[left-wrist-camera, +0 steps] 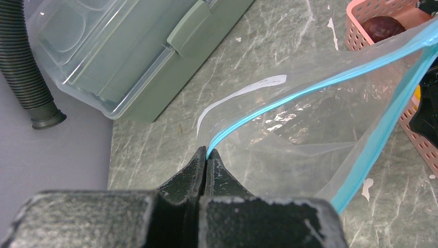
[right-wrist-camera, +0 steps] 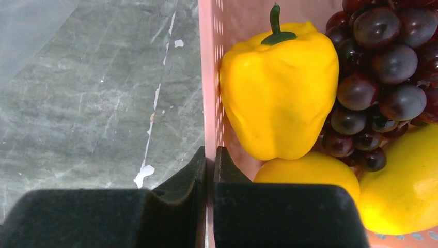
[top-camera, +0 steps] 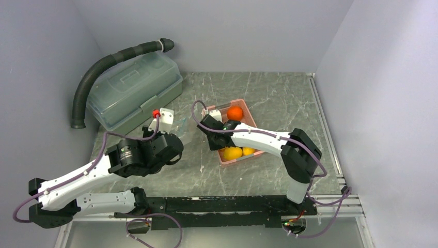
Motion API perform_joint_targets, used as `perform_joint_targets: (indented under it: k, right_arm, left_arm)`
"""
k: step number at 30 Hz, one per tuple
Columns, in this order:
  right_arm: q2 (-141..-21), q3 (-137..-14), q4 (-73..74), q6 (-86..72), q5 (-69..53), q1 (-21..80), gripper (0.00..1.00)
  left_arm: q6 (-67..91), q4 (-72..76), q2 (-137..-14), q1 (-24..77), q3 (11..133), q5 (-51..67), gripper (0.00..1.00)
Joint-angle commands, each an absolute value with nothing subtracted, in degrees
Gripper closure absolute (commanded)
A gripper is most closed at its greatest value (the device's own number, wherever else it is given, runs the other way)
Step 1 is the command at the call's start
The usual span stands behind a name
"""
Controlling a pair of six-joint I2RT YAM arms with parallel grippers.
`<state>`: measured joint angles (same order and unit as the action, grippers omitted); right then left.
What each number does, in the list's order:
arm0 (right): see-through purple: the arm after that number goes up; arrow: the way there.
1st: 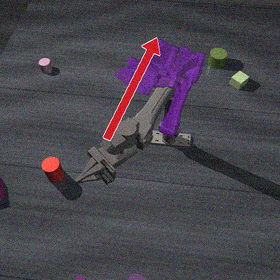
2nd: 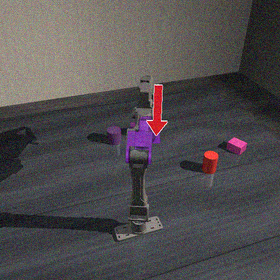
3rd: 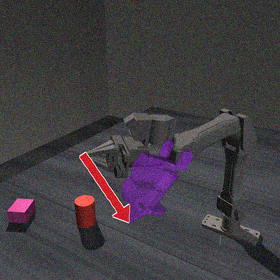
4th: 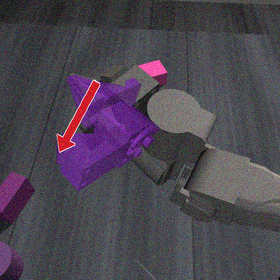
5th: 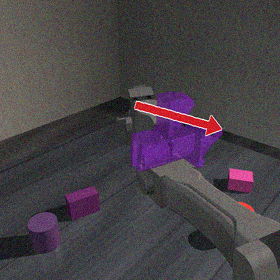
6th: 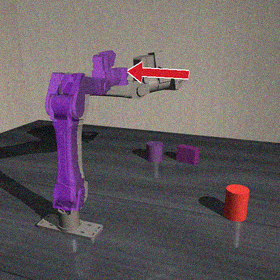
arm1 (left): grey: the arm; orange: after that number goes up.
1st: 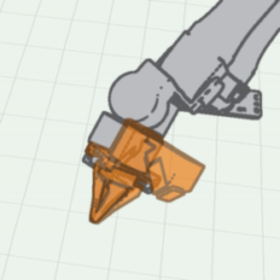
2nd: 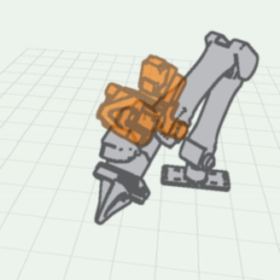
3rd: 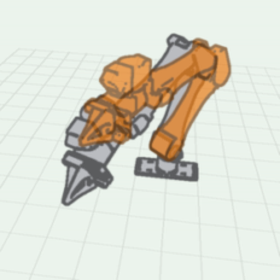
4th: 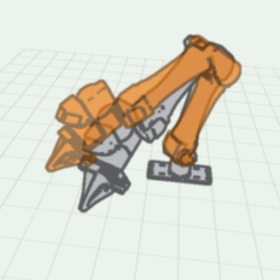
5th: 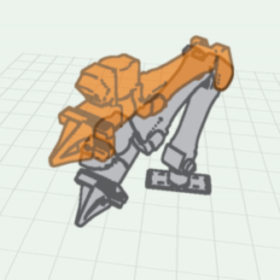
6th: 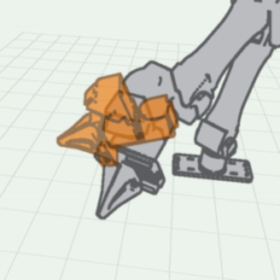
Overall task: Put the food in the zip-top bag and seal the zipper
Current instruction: Pick up the bin at the center of the board, then place the bin at the center of the board.
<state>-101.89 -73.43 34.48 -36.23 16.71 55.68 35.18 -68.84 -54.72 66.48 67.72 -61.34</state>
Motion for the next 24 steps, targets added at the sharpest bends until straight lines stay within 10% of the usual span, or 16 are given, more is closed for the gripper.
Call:
perform_joint_targets:
  k: [1, 24]
  right_arm:
    - [-99.55, -73.87, 33.37, -35.96, 18.46, 55.89, 1.0]
    - [-91.26, -65.58, 35.44, -29.03, 23.28, 48.87, 1.0]
  left_arm:
    - [36.46, -69.64, -54.83, 66.71, 67.79, -63.01, 1.0]
    - [38.04, -71.2, -55.53, 66.71, 68.24, -63.4, 1.0]
